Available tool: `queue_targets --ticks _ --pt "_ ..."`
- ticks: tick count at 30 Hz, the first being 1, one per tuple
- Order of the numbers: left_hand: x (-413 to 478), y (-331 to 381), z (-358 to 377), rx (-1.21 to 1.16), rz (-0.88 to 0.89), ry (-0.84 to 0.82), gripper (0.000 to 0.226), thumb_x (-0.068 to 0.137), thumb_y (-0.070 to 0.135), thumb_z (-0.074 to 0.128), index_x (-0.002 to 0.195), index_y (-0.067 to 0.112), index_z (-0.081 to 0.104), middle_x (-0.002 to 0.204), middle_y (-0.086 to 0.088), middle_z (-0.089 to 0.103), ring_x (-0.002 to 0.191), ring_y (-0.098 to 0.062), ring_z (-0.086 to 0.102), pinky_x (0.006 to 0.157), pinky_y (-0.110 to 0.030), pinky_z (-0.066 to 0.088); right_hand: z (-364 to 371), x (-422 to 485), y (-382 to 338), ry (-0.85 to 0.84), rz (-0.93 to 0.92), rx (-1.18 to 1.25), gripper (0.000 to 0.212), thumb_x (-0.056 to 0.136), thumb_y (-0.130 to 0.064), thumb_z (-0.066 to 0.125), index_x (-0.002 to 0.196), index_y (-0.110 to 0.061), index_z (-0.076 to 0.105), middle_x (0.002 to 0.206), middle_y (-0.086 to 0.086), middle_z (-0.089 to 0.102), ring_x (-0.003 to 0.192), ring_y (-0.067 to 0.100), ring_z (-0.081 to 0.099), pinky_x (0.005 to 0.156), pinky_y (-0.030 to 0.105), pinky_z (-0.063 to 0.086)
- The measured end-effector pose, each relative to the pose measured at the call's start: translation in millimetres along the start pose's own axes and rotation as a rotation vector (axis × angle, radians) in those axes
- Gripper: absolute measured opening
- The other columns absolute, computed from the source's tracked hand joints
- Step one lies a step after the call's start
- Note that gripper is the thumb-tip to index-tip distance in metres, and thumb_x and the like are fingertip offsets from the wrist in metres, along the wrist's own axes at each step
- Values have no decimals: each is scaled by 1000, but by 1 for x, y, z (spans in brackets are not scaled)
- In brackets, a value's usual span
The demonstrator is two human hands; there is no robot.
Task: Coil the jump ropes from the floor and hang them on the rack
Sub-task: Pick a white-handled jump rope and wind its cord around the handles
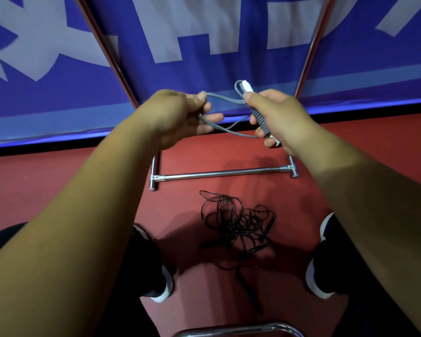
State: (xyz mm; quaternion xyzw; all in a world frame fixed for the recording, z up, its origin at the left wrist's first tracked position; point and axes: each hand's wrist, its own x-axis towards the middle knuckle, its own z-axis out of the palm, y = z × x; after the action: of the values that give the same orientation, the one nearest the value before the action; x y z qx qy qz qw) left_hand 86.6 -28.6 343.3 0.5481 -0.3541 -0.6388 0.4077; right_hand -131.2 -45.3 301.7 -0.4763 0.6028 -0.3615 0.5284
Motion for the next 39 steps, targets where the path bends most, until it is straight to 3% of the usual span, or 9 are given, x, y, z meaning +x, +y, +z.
queue_targets --ticks 4,7,9,11,18,25,32,36,39 --pt "-5 11 0 -95 -32 -200 28 111 33 42 114 12 60 108 4 79 108 -21 76 93 -42 62 1 -1 3 12 4 -36 44 94 -58 70 112 -18 68 83 2 68 52 16 53 45 23 35" --pt "-9 11 0 -126 -41 -248 21 109 27 45 114 16 62 111 6 79 90 -10 77 81 -33 63 1 -1 1 28 9 -10 44 95 -57 70 113 -16 68 83 2 68 50 15 52 46 24 35" --pt "-10 8 -2 4 -37 -308 5 100 19 57 99 22 62 113 3 79 84 -9 76 75 -29 63 -1 -1 -2 53 19 26 41 96 -55 69 110 -17 68 84 3 67 49 14 51 46 24 34" --pt "-8 0 -3 209 -34 -335 9 92 15 67 94 22 61 114 -1 79 88 -13 78 71 -26 59 -3 -3 -4 80 26 89 34 97 -54 70 104 -21 67 84 3 65 50 15 50 45 23 32" --pt "9 -26 -5 803 17 -83 21 90 8 79 109 18 78 96 -2 81 77 -22 80 63 -29 58 0 -12 -14 -47 26 263 31 94 -57 73 102 -27 69 87 4 64 52 17 47 48 23 28" --pt "15 -33 -8 780 -67 -24 17 95 21 77 104 7 77 88 -8 81 79 -29 80 78 -45 66 2 -17 -15 -242 17 233 31 96 -48 73 109 -22 62 83 4 63 52 19 43 48 24 23" --pt "15 -33 -8 725 -64 38 20 94 24 78 99 5 76 84 -10 80 78 -30 79 77 -49 65 4 -30 -20 -496 38 80 32 104 -42 60 107 -10 65 89 14 71 49 21 50 44 21 31" --pt "14 -29 -3 712 -36 59 12 98 11 69 87 7 74 90 -17 79 81 -35 79 78 -50 63 6 -36 -18 -636 96 -11 34 106 -37 54 108 -5 64 91 18 74 45 20 48 39 19 30" --pt "15 -30 -2 696 -35 52 11 98 11 68 92 4 74 87 -19 78 74 -32 78 73 -47 64 7 -38 -18 -647 115 -2 33 107 -36 51 108 -5 62 92 19 75 41 18 43 38 17 27"
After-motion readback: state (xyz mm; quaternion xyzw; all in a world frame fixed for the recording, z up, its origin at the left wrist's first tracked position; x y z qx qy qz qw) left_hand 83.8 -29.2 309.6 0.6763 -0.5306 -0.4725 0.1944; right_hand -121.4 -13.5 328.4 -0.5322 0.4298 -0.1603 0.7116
